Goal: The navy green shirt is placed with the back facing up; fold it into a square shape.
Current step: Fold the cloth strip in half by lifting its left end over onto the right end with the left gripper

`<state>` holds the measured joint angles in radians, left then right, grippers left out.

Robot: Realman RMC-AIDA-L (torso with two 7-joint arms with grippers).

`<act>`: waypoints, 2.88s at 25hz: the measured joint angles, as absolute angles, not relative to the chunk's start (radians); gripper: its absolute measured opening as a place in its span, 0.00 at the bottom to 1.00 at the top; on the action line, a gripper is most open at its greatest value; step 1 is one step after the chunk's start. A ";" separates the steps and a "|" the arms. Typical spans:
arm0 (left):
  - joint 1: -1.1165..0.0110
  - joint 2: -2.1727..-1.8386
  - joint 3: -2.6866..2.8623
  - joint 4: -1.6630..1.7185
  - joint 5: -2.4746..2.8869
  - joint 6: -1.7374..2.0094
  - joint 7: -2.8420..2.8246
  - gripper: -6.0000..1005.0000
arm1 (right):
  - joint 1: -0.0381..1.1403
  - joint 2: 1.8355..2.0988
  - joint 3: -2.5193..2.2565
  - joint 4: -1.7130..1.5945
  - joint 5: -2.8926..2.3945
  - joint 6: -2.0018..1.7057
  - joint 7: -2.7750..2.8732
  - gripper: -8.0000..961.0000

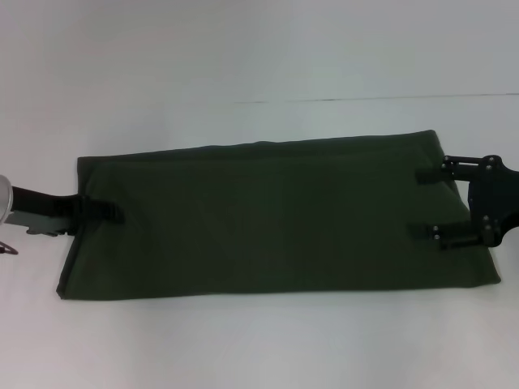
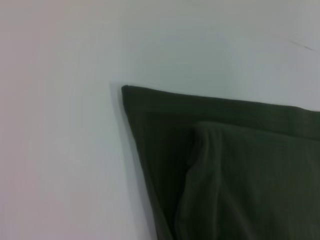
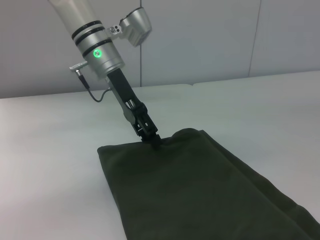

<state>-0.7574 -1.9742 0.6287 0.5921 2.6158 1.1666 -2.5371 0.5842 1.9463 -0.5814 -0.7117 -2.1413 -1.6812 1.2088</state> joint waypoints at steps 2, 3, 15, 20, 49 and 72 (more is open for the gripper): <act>-0.758 -1.974 0.629 0.592 2.618 1.163 -2.537 0.88 | 0.584 1.946 -0.581 -0.712 -2.141 -1.681 1.209 0.94; -0.758 -1.974 0.629 0.592 2.620 1.160 -2.537 0.88 | 0.584 1.946 -0.581 -0.712 -2.141 -1.681 1.209 0.94; -0.766 -1.974 0.630 0.580 2.641 1.180 -2.556 0.88 | 0.584 1.945 -0.581 -0.712 -2.141 -1.683 1.212 0.94; -0.769 -1.973 0.631 0.578 2.648 1.174 -2.562 0.88 | 0.582 1.945 -0.581 -0.713 -2.141 -1.682 1.212 0.94; -0.798 -1.960 0.630 0.568 2.672 1.224 -2.576 0.88 | 0.576 1.945 -0.581 -0.713 -2.141 -1.682 1.209 0.94; -0.806 -1.968 0.655 0.544 2.674 1.162 -2.586 0.75 | 0.575 1.948 -0.581 -0.727 -2.141 -1.683 1.212 0.94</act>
<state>-0.8060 -1.9681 0.6550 0.5443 2.6738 1.1615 -2.5863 0.5752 1.9479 -0.5814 -0.7275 -2.1413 -1.6831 1.2118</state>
